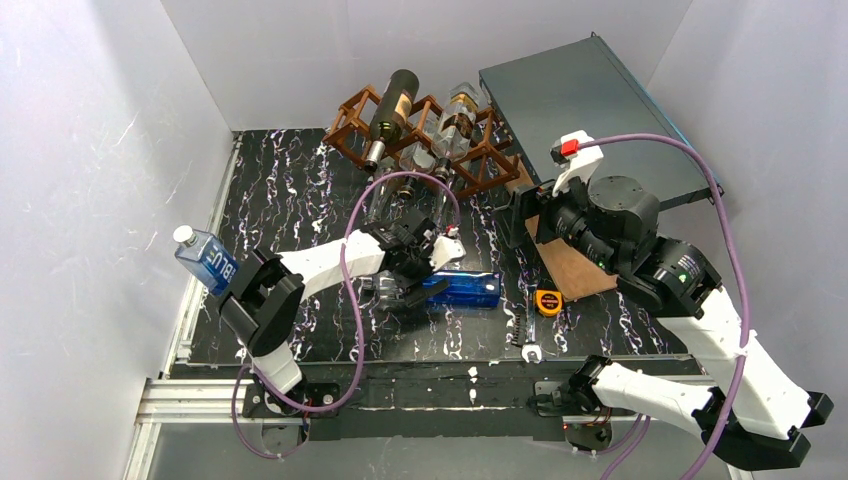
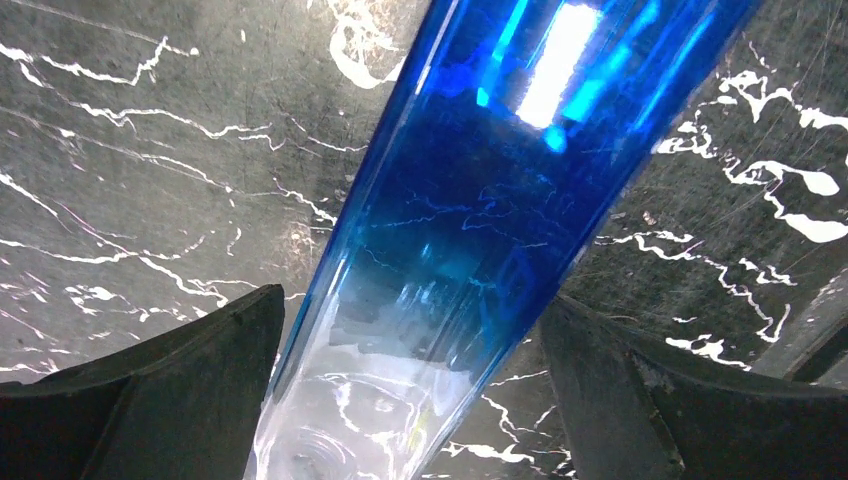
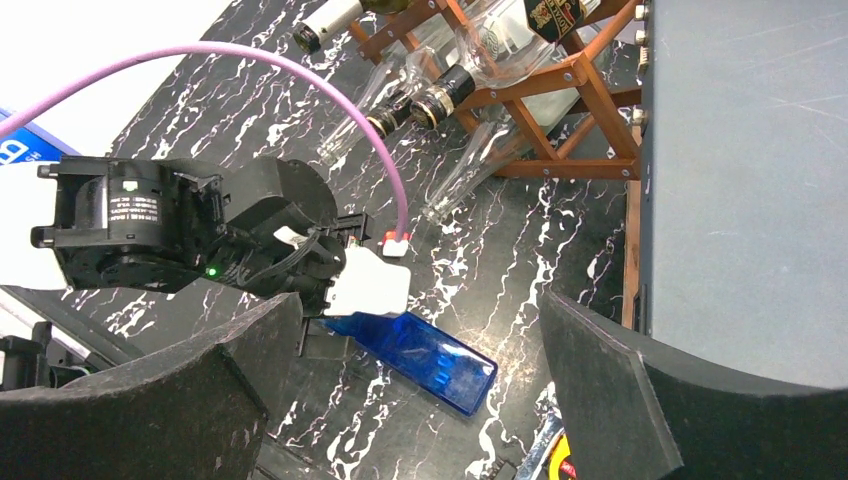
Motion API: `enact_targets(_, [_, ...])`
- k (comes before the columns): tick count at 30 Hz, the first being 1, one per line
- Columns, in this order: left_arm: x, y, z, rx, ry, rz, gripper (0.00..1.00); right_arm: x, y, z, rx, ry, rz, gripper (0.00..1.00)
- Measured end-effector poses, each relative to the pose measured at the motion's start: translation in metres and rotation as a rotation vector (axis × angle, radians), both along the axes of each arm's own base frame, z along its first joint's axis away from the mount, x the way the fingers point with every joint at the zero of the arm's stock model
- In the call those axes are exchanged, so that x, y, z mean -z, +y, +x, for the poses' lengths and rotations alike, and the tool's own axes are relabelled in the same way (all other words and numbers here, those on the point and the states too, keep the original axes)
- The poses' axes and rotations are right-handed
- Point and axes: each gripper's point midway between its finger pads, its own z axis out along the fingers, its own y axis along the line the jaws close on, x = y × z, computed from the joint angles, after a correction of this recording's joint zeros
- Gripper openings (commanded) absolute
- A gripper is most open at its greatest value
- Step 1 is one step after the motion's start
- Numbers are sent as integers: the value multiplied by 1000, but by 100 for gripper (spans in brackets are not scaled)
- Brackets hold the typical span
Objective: Put the wine bottle on the wine rack
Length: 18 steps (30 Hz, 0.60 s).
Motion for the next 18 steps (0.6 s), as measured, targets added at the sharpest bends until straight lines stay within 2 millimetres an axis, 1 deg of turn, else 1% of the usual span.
enact_targets(2, [2,1,0,-34,19,12,89,0,0,0,0,2,3,98])
enact_targets(7, [0,5,-5,-151,65,26,69,-1,1,-1,0,6,16,98])
enact_targets(12, [-1,2,-17,-310,137,5,59,-4,0,-4,-4,3,34,98])
enact_targets(14, [-1,1,-20,-365,150,-14,59,-5,-1,-5,-5,0,38,98])
enact_targets(15, [-1,0,-23,-395,157,-23,64,-6,-1,-5,-5,-1,39,98])
enact_targets(16, [-1,1,-26,-423,164,-29,70,-6,-1,-5,-5,-1,39,98])
enact_targets(18, [-1,0,-31,-460,162,-39,78,-6,-1,-5,-5,-1,40,98])
